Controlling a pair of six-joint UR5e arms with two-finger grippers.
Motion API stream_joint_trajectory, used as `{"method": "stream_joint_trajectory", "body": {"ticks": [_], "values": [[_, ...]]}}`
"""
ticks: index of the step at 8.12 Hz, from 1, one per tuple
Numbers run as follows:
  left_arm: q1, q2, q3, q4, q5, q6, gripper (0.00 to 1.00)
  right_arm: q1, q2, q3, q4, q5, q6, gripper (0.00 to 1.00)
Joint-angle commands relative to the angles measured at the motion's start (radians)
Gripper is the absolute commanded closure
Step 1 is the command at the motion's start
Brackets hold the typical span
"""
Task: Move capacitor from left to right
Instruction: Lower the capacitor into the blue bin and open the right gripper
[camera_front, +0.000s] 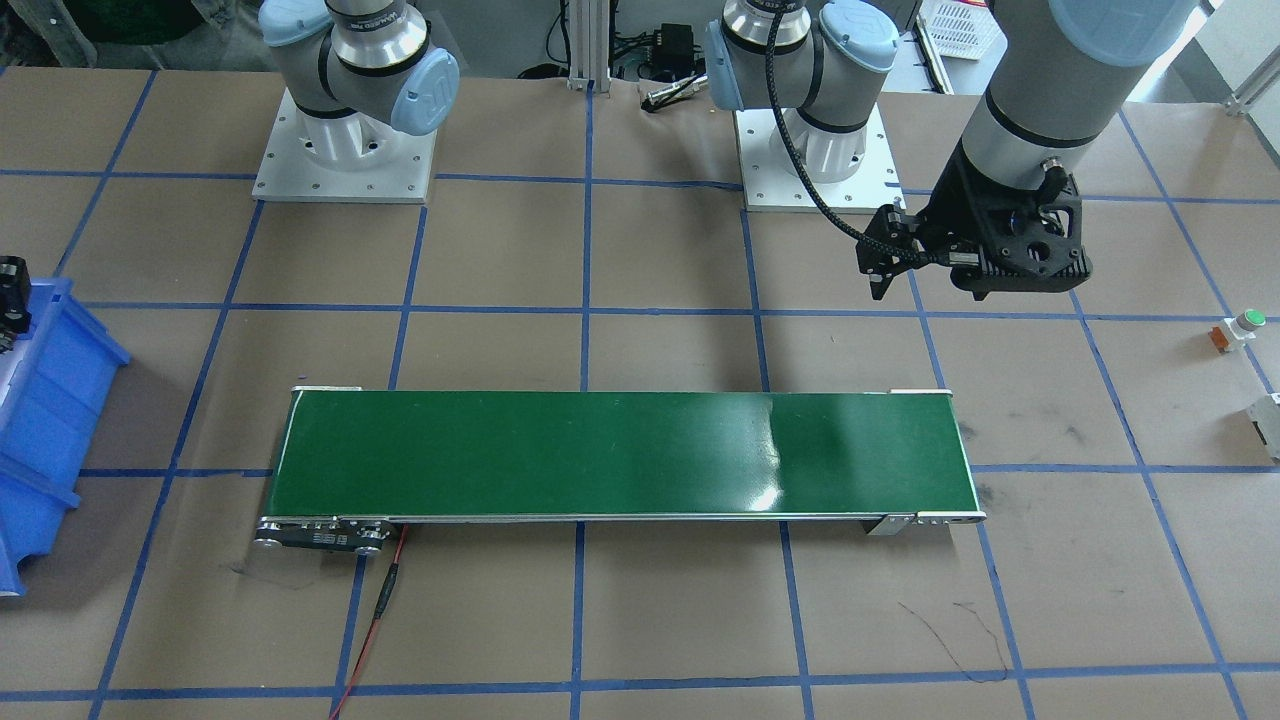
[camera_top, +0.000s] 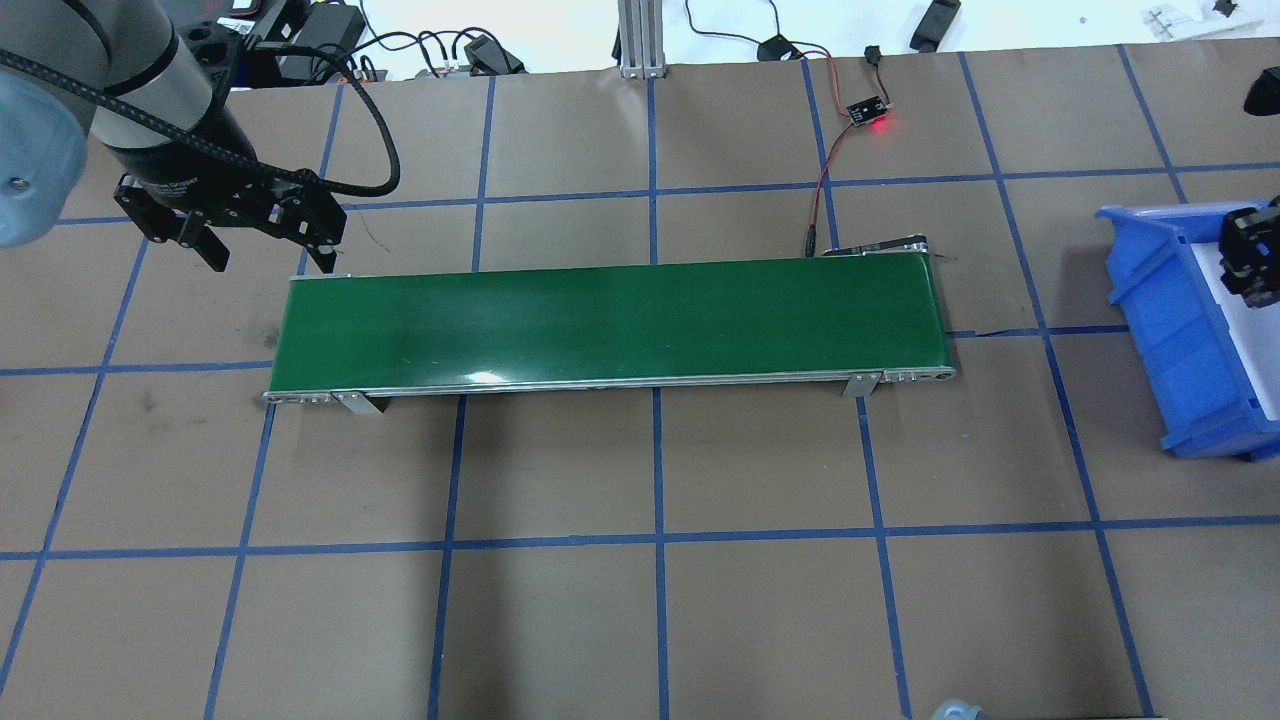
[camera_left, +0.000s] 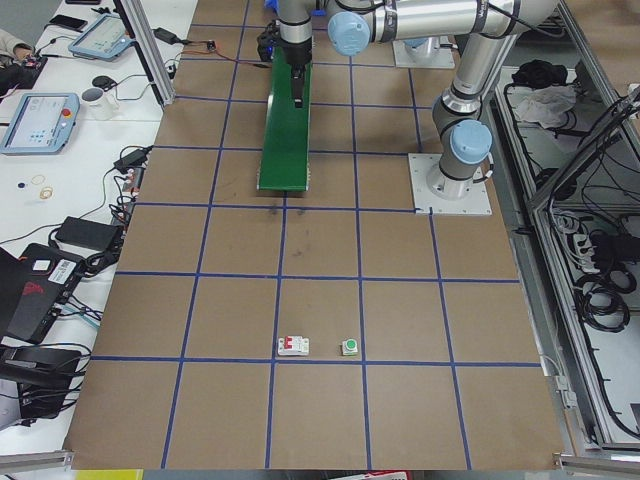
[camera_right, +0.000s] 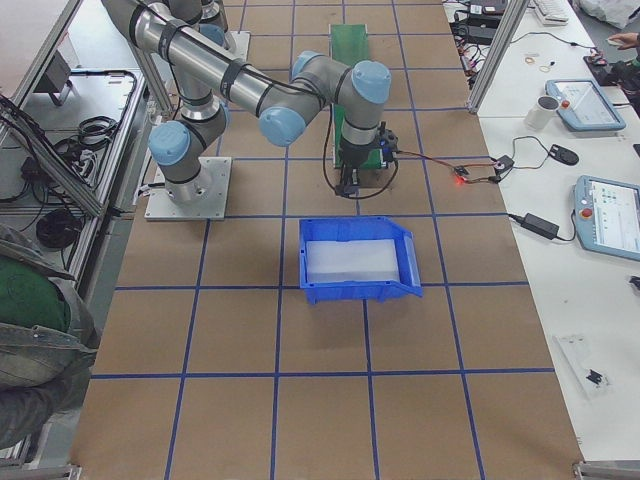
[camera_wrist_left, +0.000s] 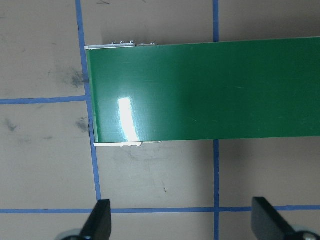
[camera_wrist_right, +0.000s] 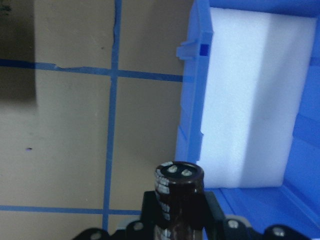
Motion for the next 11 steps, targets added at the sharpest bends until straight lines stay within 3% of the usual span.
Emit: {"method": "stream_joint_trajectory", "body": {"ticks": [1,6,11], "values": [[0.000,0.000,0.000,-0.001,0.000,-0.001,0.00,-0.136,0.035,0.002,-0.003,0.001,-0.127,1.00],[0.000,0.000,0.000,-0.001,0.000,-0.001,0.00,-0.190,0.245,0.005,-0.202,0.023,-0.210,1.00],[0.000,0.000,0.000,0.001,0.000,-0.001,0.00,-0.195,0.330,0.006,-0.283,0.061,-0.216,1.00]]}}
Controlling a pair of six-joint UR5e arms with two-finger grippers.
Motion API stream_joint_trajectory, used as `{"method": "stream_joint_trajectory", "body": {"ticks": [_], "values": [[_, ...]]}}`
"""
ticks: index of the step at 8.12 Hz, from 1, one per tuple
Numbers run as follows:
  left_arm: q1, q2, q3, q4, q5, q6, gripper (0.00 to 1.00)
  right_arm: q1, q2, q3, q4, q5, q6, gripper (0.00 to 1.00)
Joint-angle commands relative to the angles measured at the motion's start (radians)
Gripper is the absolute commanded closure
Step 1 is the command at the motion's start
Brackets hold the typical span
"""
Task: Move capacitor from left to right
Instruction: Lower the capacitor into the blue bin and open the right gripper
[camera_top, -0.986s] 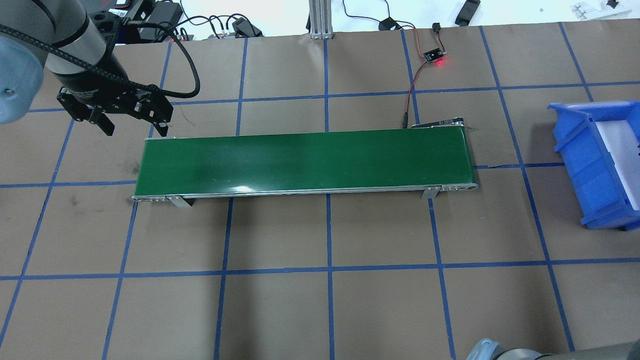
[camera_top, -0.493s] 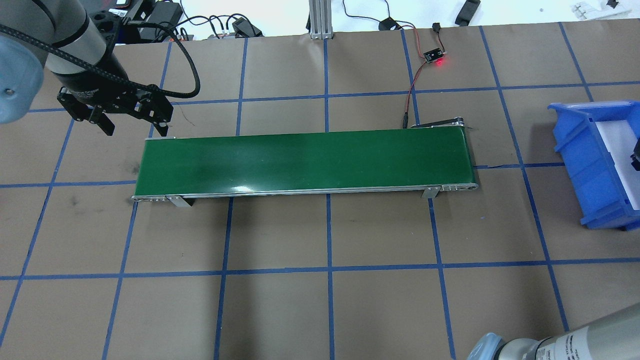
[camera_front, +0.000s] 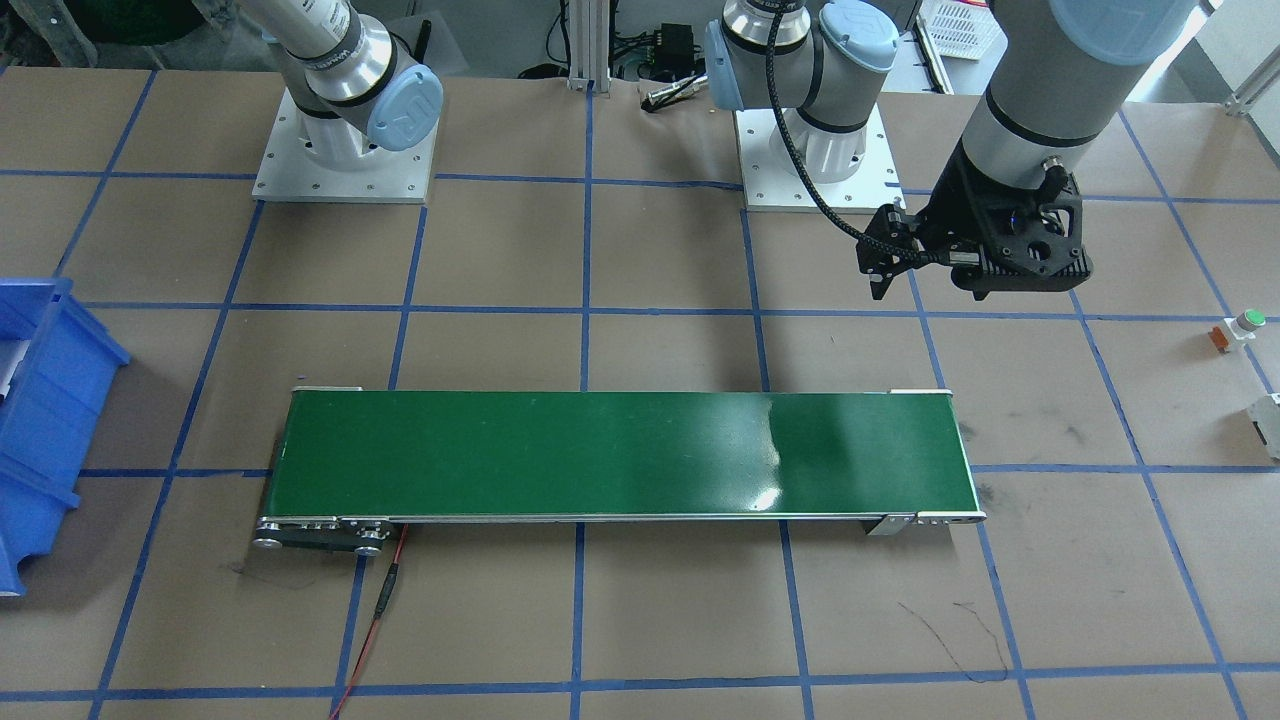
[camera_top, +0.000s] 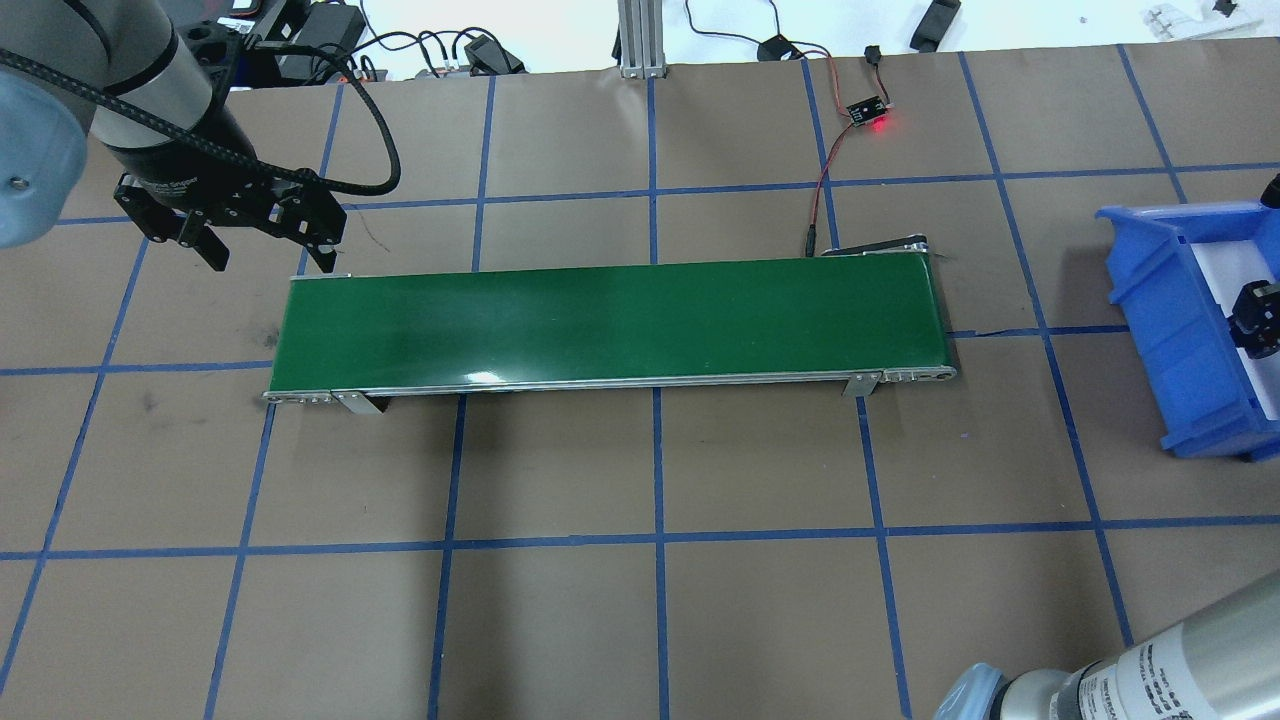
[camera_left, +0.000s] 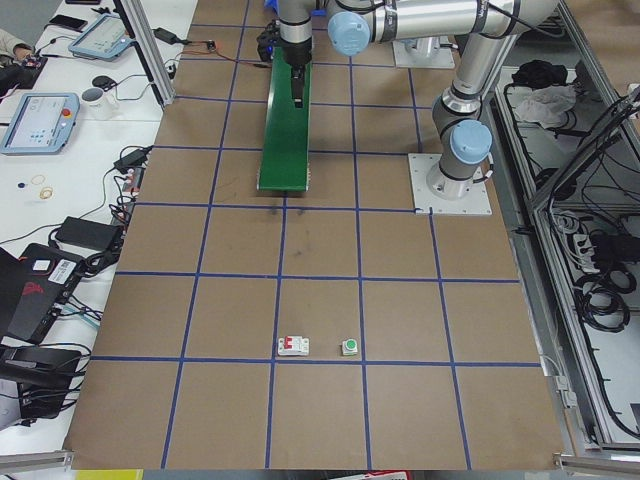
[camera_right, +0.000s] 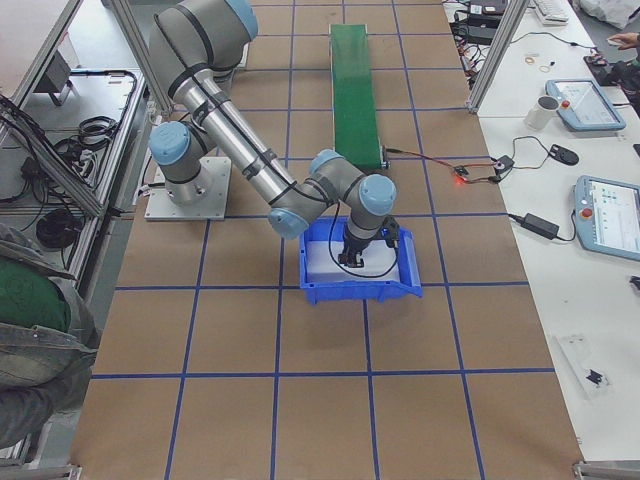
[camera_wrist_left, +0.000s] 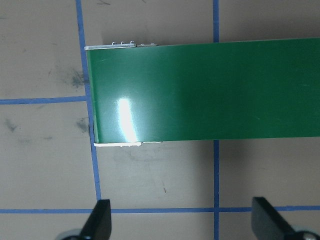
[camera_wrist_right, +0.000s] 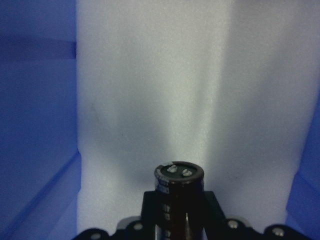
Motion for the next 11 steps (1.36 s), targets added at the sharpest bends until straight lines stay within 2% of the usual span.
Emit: {"method": "stream_joint_trajectory", "body": {"ticks": [1,2,3,4,5,6,8,10,11], "values": [[0.000,0.000,0.000,0.000,0.000,0.000,0.00,-0.004,0.024,0.000,-0.025,0.004,-0.002,1.00],[0.000,0.000,0.000,0.000,0.000,0.000,0.00,-0.004,0.023,0.000,-0.043,0.021,0.001,0.92],[0.002,0.000,0.000,0.000,0.000,0.000,0.00,-0.004,0.023,-0.001,-0.081,0.087,-0.002,0.69],[0.000,0.000,0.000,0.000,0.000,0.000,0.00,-0.005,0.018,-0.003,-0.092,0.116,-0.017,0.51],[0.000,0.000,0.000,0.000,0.000,0.000,0.00,-0.007,0.010,-0.003,-0.092,0.118,-0.035,0.38],[0.000,0.000,0.000,0.000,0.000,0.002,0.00,-0.015,0.003,-0.008,-0.091,0.118,-0.034,0.29],[0.000,0.000,0.000,0.000,0.000,0.000,0.00,-0.024,-0.046,-0.009,-0.089,0.118,-0.023,0.19],[0.002,0.000,0.000,0.000,0.000,0.002,0.00,-0.022,-0.159,-0.011,-0.075,0.116,-0.005,0.01],[0.000,0.000,0.000,0.000,0.000,0.000,0.00,-0.021,-0.218,-0.011,-0.066,0.120,0.026,0.00]]}}
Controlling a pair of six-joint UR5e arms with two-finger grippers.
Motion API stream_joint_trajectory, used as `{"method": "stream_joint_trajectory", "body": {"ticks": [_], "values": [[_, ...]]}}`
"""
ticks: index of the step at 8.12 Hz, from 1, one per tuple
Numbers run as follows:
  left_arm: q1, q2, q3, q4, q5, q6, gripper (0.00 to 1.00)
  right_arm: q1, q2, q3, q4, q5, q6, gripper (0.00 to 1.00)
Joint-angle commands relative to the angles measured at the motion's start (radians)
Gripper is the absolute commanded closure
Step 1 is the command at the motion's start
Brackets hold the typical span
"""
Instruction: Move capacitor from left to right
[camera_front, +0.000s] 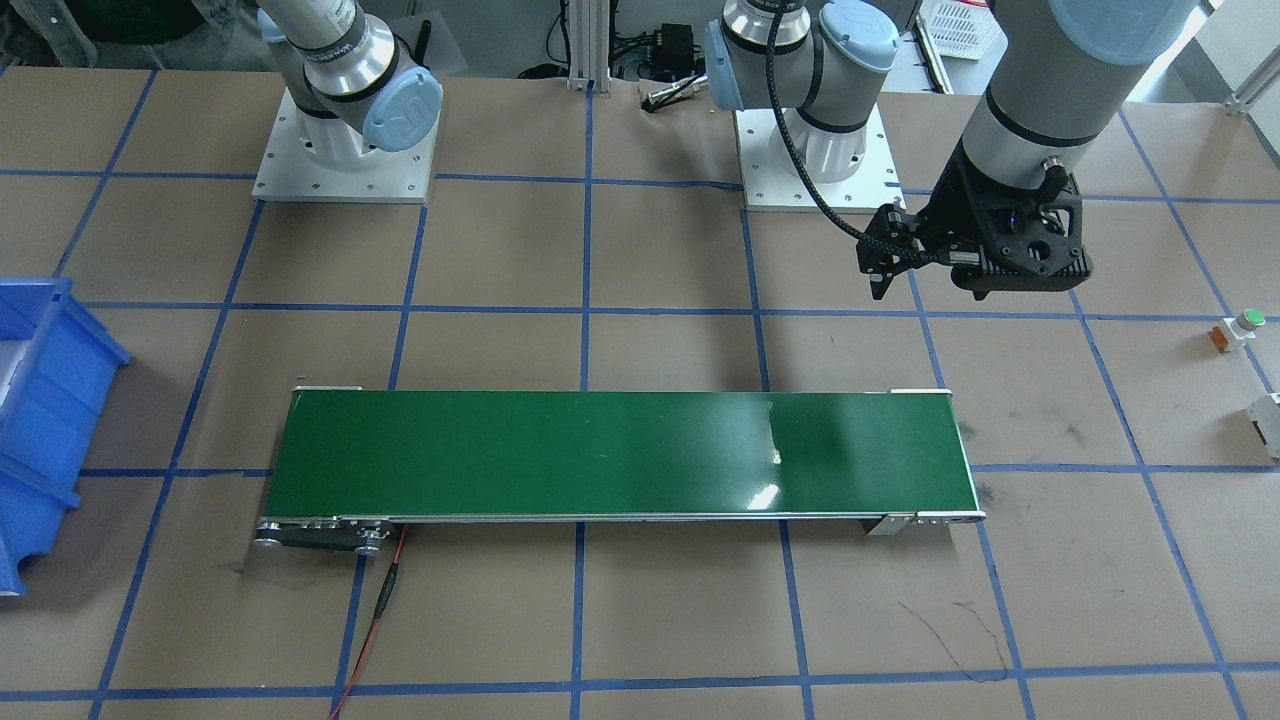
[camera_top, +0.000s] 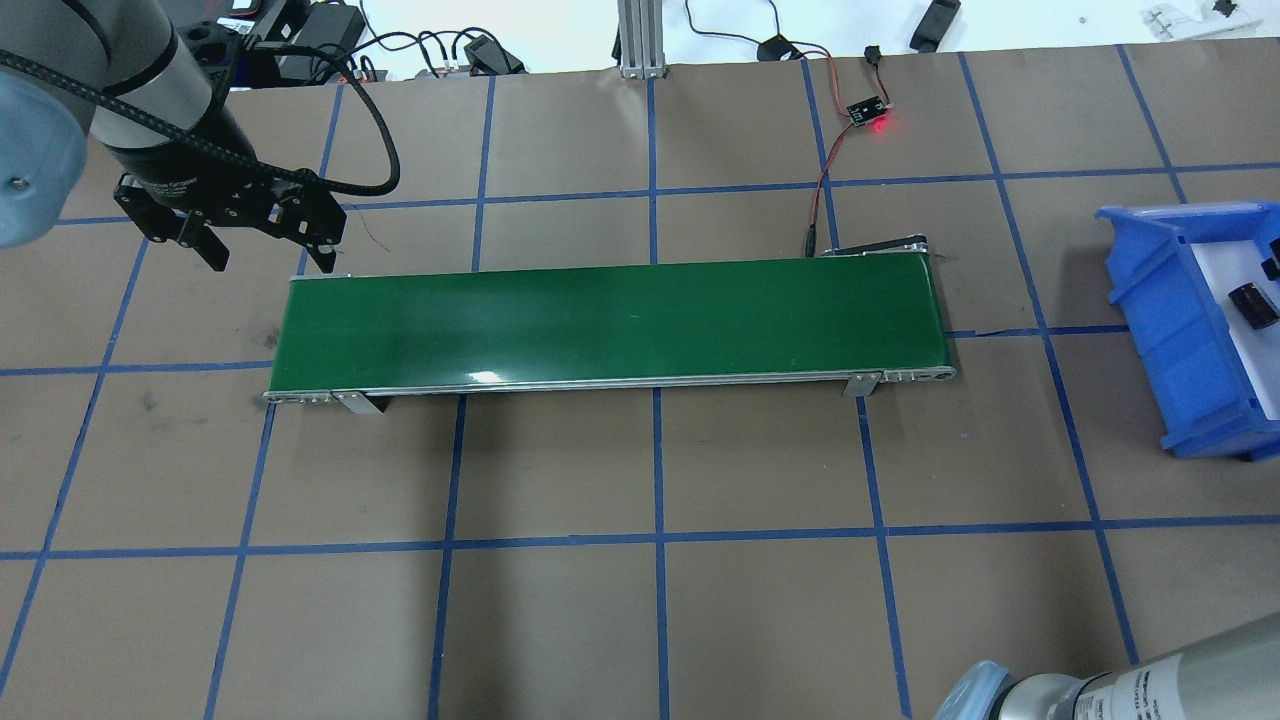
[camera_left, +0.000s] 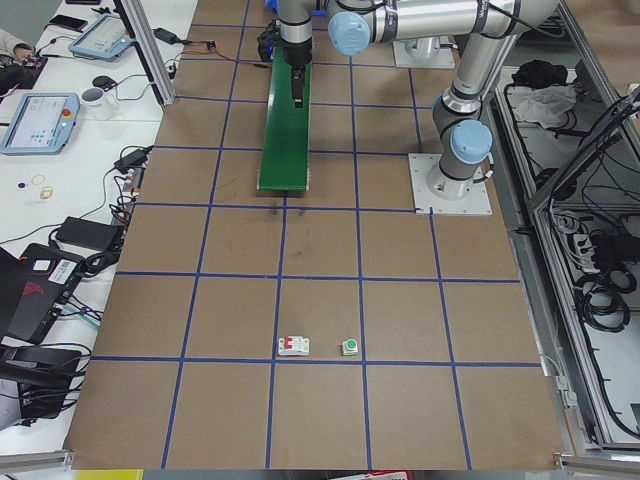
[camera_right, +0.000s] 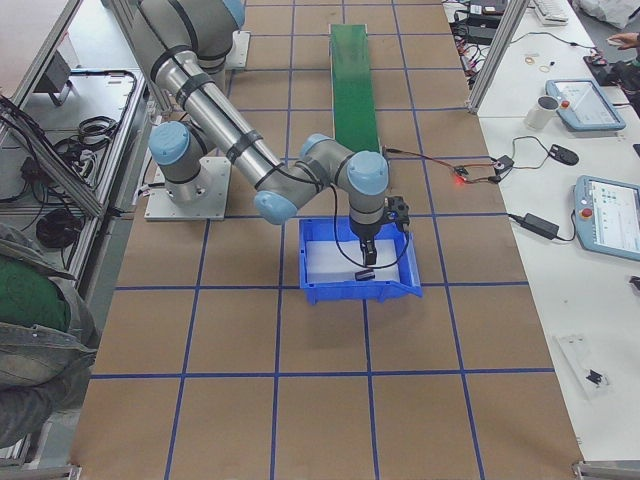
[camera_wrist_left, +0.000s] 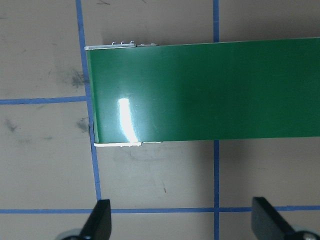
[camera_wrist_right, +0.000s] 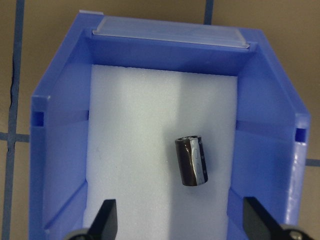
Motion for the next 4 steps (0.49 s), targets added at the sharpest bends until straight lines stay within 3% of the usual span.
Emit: {"method": "stream_joint_trajectory", "body": {"ticks": [1,4], "values": [[0.000,0.000,0.000,0.000,0.000,-0.001,0.00,0.009,-0.153,-0.004,0.064,0.001,0.072,0.00],[0.000,0.000,0.000,0.000,0.000,-0.001,0.00,0.071,-0.250,-0.022,0.194,-0.011,0.184,0.00]]}}
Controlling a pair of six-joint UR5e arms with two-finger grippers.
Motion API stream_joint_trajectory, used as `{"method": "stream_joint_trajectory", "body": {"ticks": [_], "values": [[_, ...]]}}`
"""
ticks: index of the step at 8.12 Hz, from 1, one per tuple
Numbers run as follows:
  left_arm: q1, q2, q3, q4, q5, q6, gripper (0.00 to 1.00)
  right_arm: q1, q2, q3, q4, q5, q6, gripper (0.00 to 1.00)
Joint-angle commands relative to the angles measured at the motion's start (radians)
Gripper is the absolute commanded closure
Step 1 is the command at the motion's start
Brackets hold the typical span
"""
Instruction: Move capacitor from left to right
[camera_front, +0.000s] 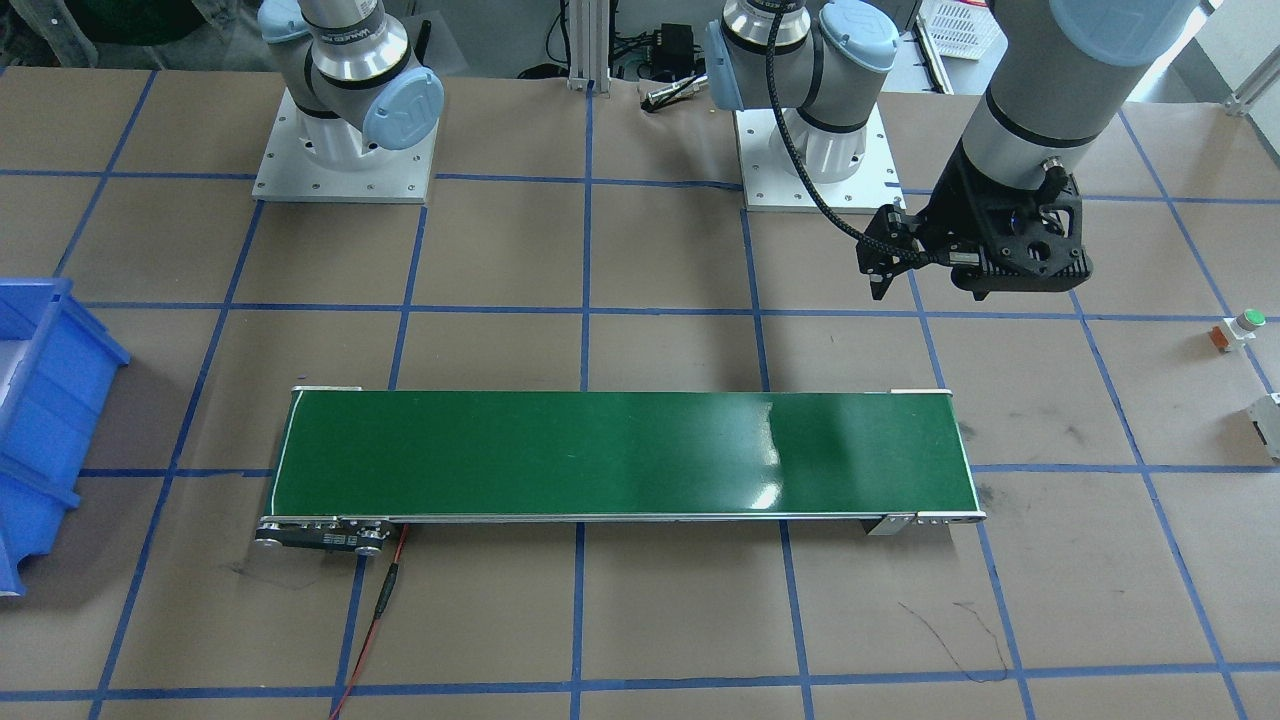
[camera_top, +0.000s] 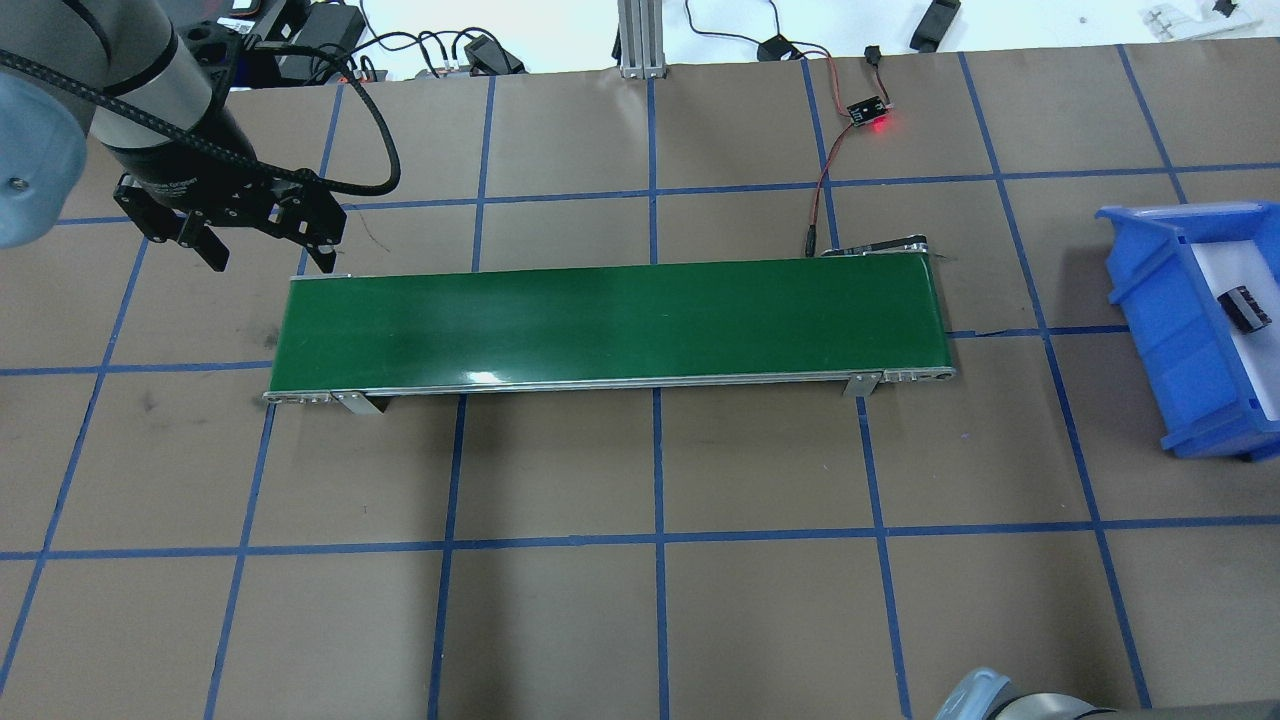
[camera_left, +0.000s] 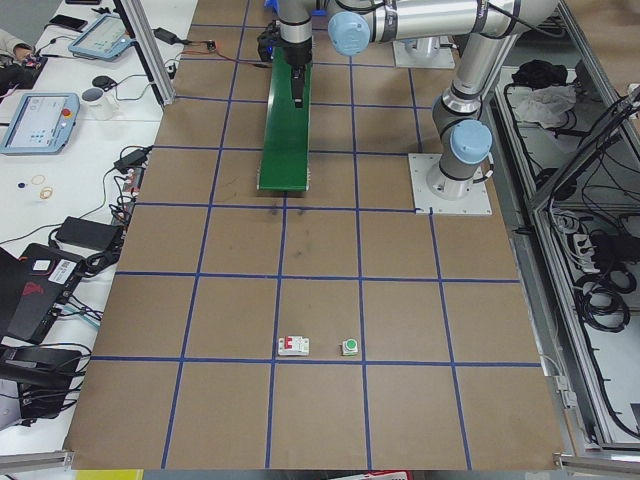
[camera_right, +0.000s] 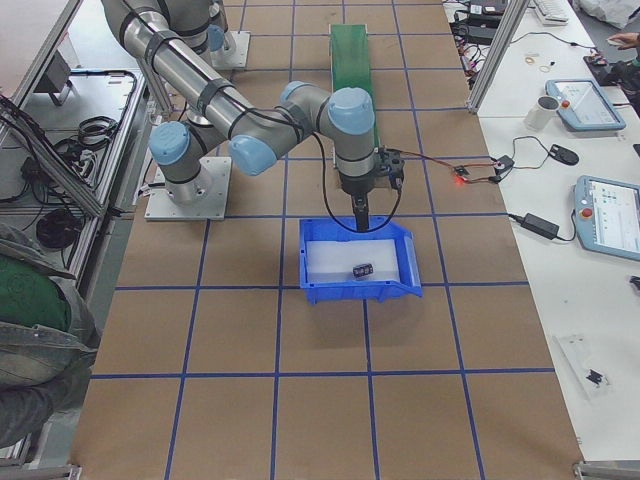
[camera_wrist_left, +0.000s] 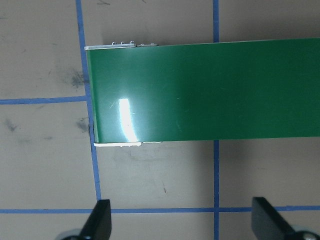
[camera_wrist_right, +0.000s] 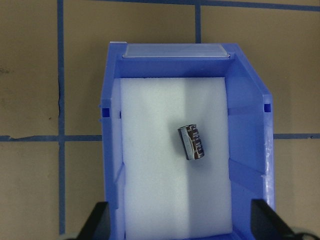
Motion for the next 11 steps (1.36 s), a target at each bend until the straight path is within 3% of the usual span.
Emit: {"method": "stream_joint_trajectory", "body": {"ticks": [1,2,7,11], "values": [[0.000,0.000,0.000,0.000,0.000,0.000,0.00,0.081,-0.086,-0.008,0.108,-0.012,0.126,0.00],[0.000,0.000,0.000,0.000,0.000,0.000,0.00,0.132,-0.108,-0.008,0.160,-0.012,0.184,0.00],[0.000,0.000,0.000,0.000,0.000,0.000,0.00,0.521,-0.140,-0.008,0.173,-0.035,0.572,0.00],[0.000,0.000,0.000,0.000,0.000,0.001,0.00,0.706,-0.135,-0.008,0.178,-0.036,0.784,0.00]]}}
